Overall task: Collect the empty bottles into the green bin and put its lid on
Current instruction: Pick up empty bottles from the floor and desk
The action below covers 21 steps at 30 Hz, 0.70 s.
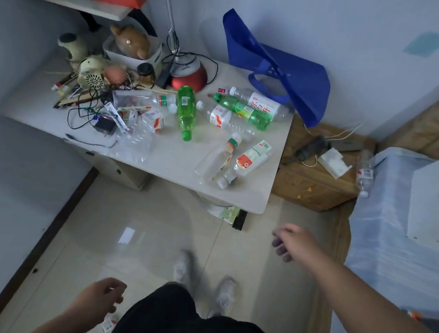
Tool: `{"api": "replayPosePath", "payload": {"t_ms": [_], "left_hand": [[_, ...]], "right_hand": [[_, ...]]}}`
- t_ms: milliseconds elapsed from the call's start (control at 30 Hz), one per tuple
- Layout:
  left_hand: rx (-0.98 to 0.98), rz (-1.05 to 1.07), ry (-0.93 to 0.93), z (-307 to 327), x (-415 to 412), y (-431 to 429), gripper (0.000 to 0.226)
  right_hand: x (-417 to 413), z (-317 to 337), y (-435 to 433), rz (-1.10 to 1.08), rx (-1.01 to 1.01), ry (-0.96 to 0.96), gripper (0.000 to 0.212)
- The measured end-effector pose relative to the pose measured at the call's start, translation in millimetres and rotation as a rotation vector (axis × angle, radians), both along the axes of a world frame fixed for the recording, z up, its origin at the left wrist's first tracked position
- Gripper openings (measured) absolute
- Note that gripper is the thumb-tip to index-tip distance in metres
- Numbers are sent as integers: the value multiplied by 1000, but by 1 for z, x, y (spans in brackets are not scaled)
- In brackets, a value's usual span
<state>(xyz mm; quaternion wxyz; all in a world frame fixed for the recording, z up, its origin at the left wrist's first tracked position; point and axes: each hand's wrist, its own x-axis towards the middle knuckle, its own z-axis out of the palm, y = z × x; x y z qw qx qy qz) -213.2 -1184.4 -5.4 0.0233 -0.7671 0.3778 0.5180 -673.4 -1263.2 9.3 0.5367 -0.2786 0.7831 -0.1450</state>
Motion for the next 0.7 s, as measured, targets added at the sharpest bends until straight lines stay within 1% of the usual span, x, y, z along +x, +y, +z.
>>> {"api": "replayPosePath", "payload": {"t_ms": [100, 233, 367, 400, 433, 500, 533, 600, 700], "left_hand": [[11, 11, 0, -10, 2, -31, 11], [-6, -31, 49, -25, -1, -100, 11], [-78, -297, 60, -23, -16, -183, 13], [-111, -365, 68, -22, -23, -204, 15], [-150, -417, 76, -18, -32, -224, 18], [-219, -483, 112, -10, -54, -263, 29], [-252, -508, 134, -7, -67, -279, 35], [-356, -610, 117, 3, -95, -304, 47], [-519, -792, -19, 8, -137, -328, 69]], "right_hand": [[7, 6, -49, -30, -44, -14, 14], [20, 4, -96, -11, -19, 15, 14], [33, 7, -121, 9, 15, 61, 13], [35, 9, -127, 56, -4, 116, 10], [36, 14, -131, 152, -44, 222, 11], [38, 22, -143, 392, -137, 500, 35], [38, 27, -151, 493, -183, 592, 47], [42, 33, -166, 628, -234, 678, 64], [45, 29, -188, 778, -267, 778, 76]]}}
